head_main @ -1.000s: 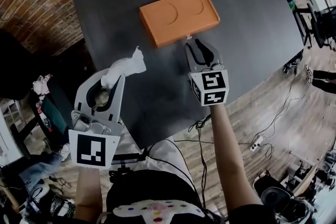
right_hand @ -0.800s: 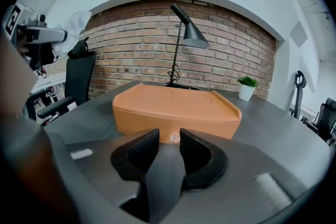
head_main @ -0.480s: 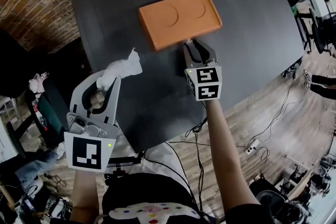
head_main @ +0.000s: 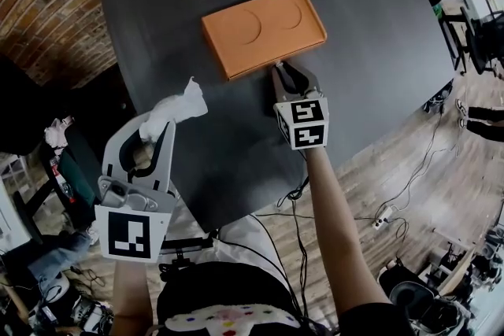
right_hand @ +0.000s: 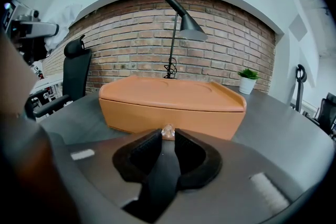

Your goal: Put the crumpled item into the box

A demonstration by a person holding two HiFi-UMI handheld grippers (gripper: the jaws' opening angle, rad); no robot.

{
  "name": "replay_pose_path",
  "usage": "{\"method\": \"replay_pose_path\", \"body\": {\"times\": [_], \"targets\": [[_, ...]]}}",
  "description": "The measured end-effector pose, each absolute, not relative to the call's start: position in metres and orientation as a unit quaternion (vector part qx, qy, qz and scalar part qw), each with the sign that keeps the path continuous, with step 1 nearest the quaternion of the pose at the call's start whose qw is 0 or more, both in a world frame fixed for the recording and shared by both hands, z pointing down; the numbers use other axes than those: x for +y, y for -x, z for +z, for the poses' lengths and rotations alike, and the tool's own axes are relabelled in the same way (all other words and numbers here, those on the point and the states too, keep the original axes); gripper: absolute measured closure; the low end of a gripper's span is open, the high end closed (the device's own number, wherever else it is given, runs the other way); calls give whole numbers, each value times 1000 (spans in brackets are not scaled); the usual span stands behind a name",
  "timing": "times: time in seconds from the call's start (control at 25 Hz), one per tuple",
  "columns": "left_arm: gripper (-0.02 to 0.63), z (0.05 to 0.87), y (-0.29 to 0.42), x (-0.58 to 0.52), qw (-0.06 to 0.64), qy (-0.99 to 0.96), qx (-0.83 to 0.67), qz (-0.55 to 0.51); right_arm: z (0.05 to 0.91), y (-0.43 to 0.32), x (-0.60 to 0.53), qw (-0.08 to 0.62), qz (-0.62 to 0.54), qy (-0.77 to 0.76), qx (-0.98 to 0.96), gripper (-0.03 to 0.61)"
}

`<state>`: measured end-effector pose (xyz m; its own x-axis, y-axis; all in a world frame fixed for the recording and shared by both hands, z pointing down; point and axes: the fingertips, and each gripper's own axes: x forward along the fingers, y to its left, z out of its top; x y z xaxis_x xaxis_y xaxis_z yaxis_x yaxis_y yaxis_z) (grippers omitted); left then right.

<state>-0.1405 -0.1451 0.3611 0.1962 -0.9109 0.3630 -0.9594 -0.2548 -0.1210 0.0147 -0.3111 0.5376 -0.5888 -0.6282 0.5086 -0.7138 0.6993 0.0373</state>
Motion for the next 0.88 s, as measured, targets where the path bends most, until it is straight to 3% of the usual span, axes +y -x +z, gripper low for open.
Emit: {"method": "replay_pose_path", "body": {"times": [0.88], "targets": [[558, 361, 105, -147, 64, -801, -566, 182, 541, -55, -270, 250, 102, -398, -877, 495]]}}
